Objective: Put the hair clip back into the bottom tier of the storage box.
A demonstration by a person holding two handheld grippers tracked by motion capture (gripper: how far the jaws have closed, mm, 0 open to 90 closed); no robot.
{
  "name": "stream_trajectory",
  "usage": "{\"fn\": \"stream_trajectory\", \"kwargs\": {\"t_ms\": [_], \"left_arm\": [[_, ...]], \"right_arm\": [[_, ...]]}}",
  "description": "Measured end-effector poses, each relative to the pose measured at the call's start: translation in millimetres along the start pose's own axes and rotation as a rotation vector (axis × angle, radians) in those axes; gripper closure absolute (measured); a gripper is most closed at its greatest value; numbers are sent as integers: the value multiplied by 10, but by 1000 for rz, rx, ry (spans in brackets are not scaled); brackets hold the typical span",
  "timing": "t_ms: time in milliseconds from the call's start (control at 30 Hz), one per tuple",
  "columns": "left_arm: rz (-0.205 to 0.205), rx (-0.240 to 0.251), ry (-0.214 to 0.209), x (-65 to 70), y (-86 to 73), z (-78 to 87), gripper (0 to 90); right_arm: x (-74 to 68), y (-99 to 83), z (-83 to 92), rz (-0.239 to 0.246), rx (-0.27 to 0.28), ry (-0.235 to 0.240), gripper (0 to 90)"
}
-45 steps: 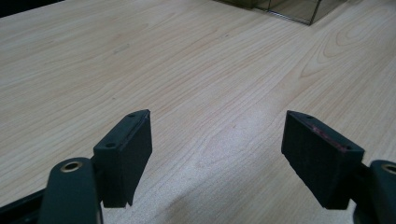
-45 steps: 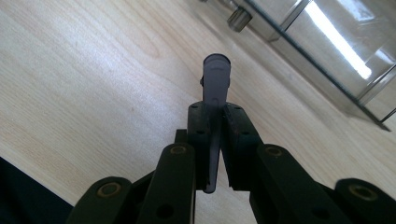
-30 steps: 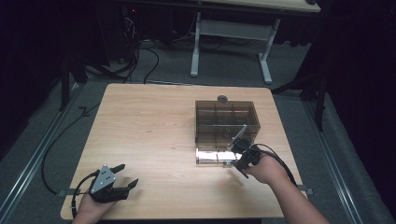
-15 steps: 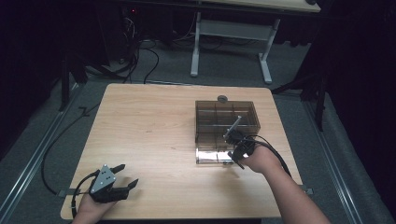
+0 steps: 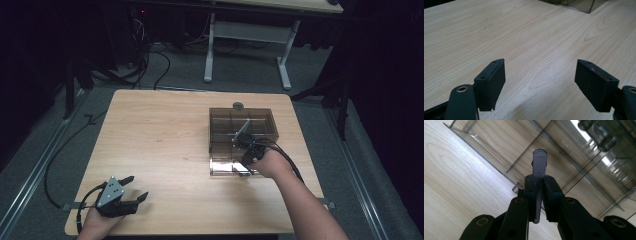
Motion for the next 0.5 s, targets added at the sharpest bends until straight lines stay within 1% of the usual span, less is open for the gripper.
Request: {"fn": "stream_trajectory", "kwargs": {"t_ms": [100, 167, 200, 233, 267, 300, 333, 367, 400, 433, 467, 500], "left_arm": [[0, 0, -2, 1, 0, -1, 249], [-2, 0, -1, 3, 1, -1, 249], [-4, -3, -2, 4, 1, 2, 249], [-4, -3, -2, 4, 1, 2, 249], [-6, 0, 0, 7, 0, 2, 249], [-6, 0, 0, 7, 0, 2, 249], [-7, 0, 0, 7, -1, 3, 249], [-6, 0, 0, 7, -1, 3, 249], [-5, 0, 0, 6, -1, 3, 249], [-4, -2, -1, 5, 0, 5, 249], [-4, -1, -1, 5, -1, 5, 249], [-4, 0, 0, 7, -2, 4, 249]], "right_arm": [[4, 18, 7, 8, 9, 1, 825], [13, 36, 17, 0, 15, 1, 824], [16, 43, 12, -15, 13, 0, 824], [28, 47, 3, -9, 12, 1, 824], [47, 54, -12, 12, 18, -5, 825], [47, 54, -12, 12, 18, -5, 825], [13, 50, -9, -49, -4, -4, 825], [81, 63, -37, 41, 25, -7, 824], [55, 69, -38, -15, 12, -7, 825], [55, 69, -38, -15, 12, -7, 825], [80, 77, -46, 13, 21, -5, 824], [77, 83, -48, 4, 20, -5, 824]]}}
Point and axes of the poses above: each handheld gripper's, and its own axes: z roughly backward along the jaws, y roughly out of its top, x roughly to its right, the point moved 1 cm from there along -z, roughly forward along the jaws
